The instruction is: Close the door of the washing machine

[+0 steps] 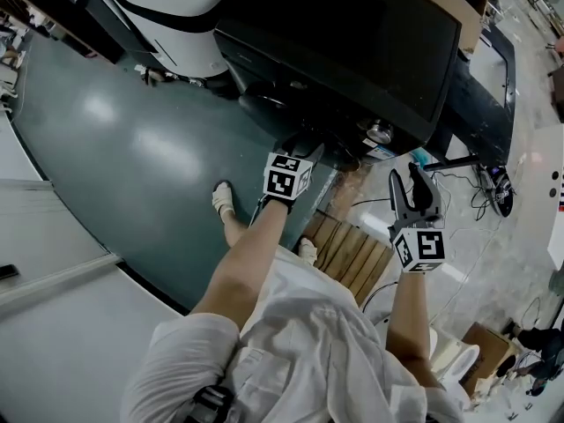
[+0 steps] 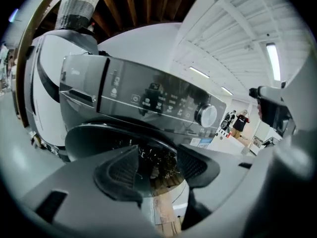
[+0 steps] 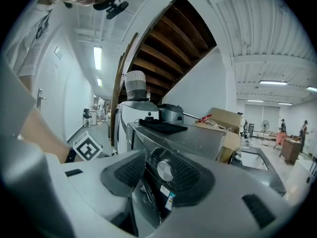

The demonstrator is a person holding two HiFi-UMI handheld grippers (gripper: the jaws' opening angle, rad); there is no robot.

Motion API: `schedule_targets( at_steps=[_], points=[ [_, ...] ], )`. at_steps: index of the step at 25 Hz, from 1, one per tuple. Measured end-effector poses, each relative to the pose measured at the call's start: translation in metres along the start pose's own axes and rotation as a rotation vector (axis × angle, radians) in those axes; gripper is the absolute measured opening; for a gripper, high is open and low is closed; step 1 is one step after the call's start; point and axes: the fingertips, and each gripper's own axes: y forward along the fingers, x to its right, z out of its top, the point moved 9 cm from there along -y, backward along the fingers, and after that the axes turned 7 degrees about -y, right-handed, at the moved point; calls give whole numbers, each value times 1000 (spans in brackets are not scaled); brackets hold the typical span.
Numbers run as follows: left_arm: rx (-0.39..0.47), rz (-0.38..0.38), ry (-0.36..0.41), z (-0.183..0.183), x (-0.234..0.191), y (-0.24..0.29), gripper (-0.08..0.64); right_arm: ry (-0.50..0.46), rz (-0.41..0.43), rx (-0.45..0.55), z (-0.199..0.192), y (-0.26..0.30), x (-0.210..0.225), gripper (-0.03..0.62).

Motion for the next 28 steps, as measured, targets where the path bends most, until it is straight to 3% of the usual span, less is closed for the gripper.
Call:
schedule_targets(
  at_steps=[4,13,24,28],
  points=[
    [88,7,25,12,-17,-49,196,1,1,24,7,-10,-5,176],
    [318,102,54,41,-45,-188,72,27,41,82,19,-27,-21,163],
    [552,136,213,88,15,-291,41,-3,21,232,67,-54,-7,89],
    [623,146,236,100,33,-311,40,-13,36,264,75,-61,-5,69]
  ],
)
